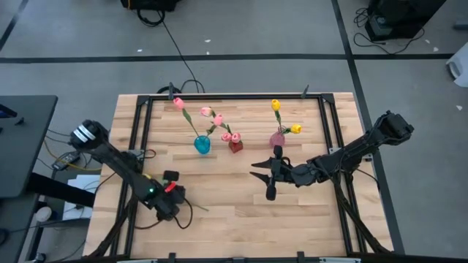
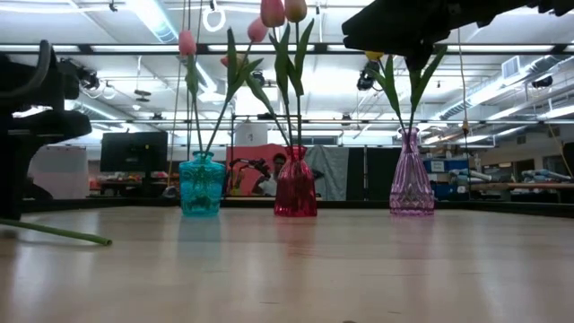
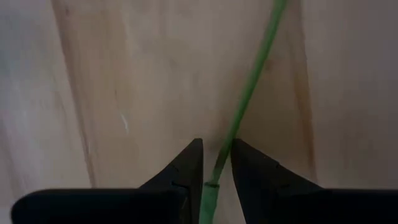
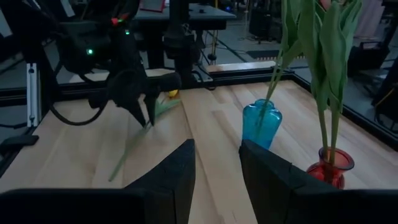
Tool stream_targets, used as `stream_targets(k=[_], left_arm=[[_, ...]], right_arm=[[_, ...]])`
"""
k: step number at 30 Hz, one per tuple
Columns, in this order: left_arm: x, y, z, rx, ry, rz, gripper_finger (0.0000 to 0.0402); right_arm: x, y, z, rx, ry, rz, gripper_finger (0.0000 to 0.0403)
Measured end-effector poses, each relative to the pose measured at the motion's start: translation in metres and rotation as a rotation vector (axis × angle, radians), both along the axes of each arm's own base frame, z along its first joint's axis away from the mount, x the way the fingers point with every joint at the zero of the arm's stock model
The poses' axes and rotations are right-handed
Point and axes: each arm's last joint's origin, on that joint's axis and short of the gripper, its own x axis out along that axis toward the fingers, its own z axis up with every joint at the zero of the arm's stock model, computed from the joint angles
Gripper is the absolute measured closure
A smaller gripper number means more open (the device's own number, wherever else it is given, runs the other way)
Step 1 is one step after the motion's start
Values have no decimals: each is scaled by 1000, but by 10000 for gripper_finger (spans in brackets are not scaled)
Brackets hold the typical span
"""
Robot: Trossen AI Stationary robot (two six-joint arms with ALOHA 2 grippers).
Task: Sort flowers into vase by color
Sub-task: Put the yellow flower into the pink vase
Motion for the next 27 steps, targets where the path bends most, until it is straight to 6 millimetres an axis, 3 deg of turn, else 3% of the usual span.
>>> stream_targets(k=[3, 7, 13, 19, 27], left_arm=[[2, -2, -4, 26, 7, -45, 324], [4, -4, -3, 19, 8, -60, 385], [25, -13, 13, 19, -132, -89, 391], [67, 2, 23, 17, -290, -134, 398], [130, 36, 8, -19, -275, -142, 398]], right_arm=[[0, 1, 0, 3, 5, 14, 263], [0, 1, -1, 15, 6, 22, 264], [-2, 3, -9, 121, 83, 94, 264], [-13, 3, -30, 257, 291, 60, 267], [-24, 13, -37, 298, 368, 33, 273]])
